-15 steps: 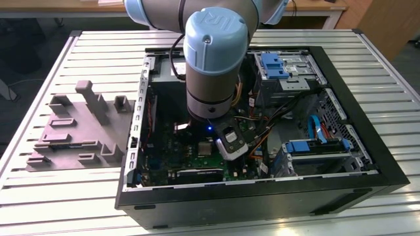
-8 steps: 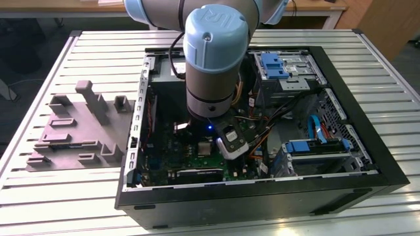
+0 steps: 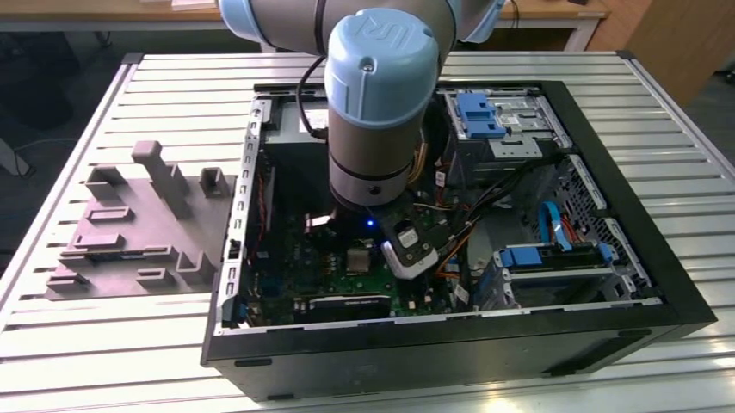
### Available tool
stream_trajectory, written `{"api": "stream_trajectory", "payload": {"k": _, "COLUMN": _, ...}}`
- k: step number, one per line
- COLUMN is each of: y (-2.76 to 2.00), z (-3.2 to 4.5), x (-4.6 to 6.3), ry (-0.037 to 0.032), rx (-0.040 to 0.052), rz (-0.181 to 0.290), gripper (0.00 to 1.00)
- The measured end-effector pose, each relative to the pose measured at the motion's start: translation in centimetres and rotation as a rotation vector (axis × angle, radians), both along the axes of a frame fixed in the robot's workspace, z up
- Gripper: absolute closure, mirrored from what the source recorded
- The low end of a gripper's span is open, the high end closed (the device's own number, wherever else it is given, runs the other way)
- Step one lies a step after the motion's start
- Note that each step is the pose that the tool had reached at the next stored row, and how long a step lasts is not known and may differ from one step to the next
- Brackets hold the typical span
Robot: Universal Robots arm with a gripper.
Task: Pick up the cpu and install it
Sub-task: 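Place the cpu into insertion slot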
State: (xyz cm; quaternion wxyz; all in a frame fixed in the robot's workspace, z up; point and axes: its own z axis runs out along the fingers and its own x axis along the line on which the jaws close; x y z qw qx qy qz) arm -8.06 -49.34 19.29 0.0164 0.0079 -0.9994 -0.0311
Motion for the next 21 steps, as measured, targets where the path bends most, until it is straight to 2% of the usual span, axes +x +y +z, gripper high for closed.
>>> {"api": "stream_trajectory", "payload": {"k": 1, "y": 0.0, "z": 0.0, "x": 0.0, "ry": 0.0, "rx": 0.0, "rz": 0.0, "gripper": 0.53}}
{"api": "stream_trajectory", "payload": {"k": 2, "y": 0.0, "z": 0.0, "x": 0.01, "ry": 0.0001, "rx": -0.0001, "rz": 0.0, "gripper": 0.47}}
{"api": "stream_trajectory", "payload": {"k": 7, "y": 0.0, "z": -0.01, "x": 0.02, "ry": 0.0, "rx": 0.0, "rz": -0.008, "gripper": 0.47}}
{"api": "stream_trajectory", "payload": {"k": 13, "y": 0.01, "z": -0.05, "x": 0.02, "ry": 0.0002, "rx": -0.0001, "rz": -0.103, "gripper": 0.47}}
{"api": "stream_trajectory", "payload": {"k": 21, "y": 0.0, "z": -0.05, "x": 0.01, "ry": 0.0001, "rx": 0.0, "rz": -0.107, "gripper": 0.47}}
